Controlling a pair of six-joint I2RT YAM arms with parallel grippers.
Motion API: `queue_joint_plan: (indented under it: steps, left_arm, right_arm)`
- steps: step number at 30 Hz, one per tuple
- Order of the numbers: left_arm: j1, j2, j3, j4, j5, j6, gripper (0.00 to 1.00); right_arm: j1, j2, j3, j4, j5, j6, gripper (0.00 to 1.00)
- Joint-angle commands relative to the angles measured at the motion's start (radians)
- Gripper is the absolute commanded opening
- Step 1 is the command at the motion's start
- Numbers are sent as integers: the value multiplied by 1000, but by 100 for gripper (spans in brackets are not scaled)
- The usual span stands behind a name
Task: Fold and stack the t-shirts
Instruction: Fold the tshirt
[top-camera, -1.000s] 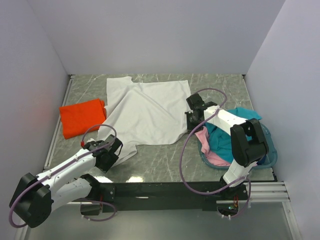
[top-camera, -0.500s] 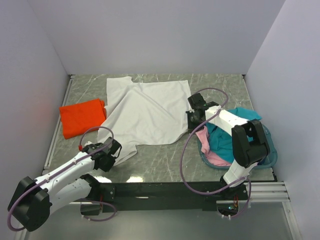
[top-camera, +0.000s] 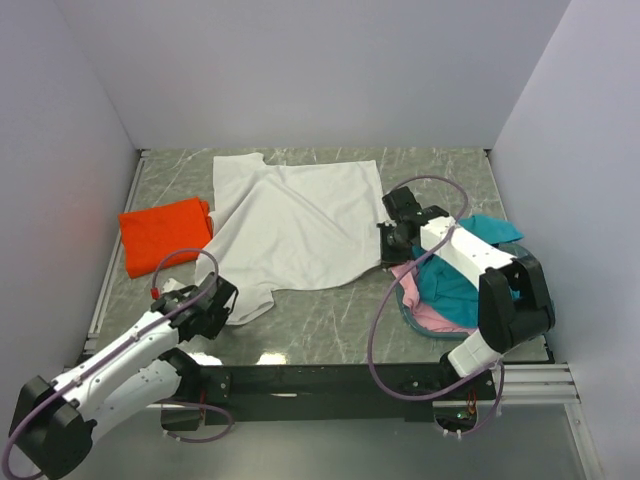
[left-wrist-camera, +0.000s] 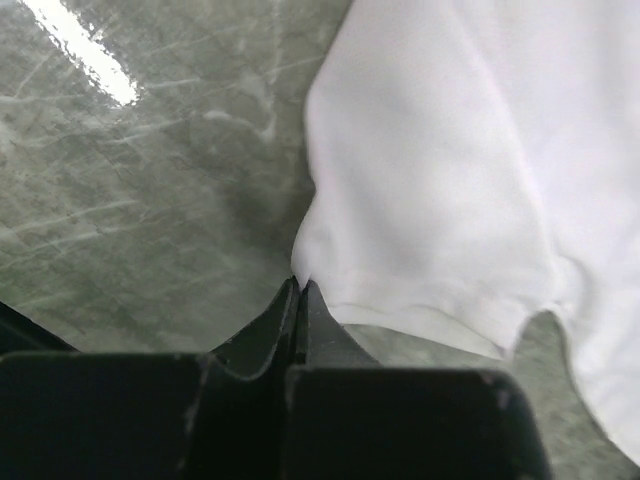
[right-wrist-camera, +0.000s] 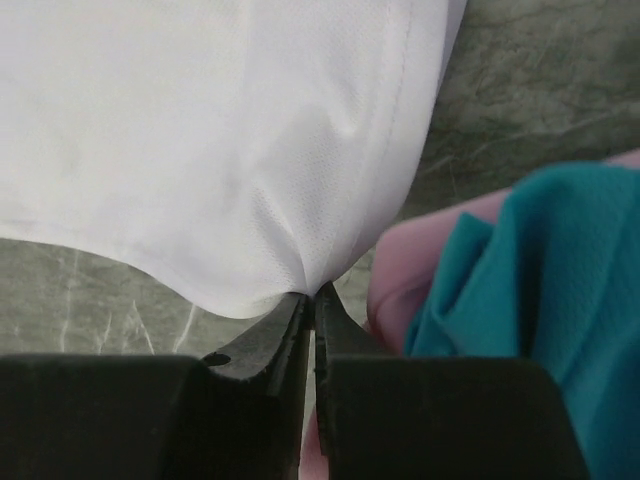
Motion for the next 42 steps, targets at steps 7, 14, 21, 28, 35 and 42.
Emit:
queue_joint_plan:
  steps: [7, 14, 21, 28, 35, 42]
  left_arm:
    - [-4, -141, 135, -173, -100, -38, 0]
    - [-4, -200, 210, -285, -155, -56, 0]
    - [-4, -227, 276, -375, -198, -69, 0]
    - [-4, -245, 324, -448, -225, -84, 0]
    - [-4, -205, 342, -342, -239, 45, 0]
    - [-4, -43, 402, -178, -264, 225, 0]
  right_arm:
    - [12, -118, -57, -87, 31, 53, 7]
    - [32, -202, -73, -149, 27, 84, 6]
    - [44, -267, -80, -231, 21, 86, 5]
    - [65, -310, -131, -283, -5, 89, 6]
    - [79, -310, -153, -304, -6, 84, 6]
    - [79, -252, -91, -323, -8, 67, 6]
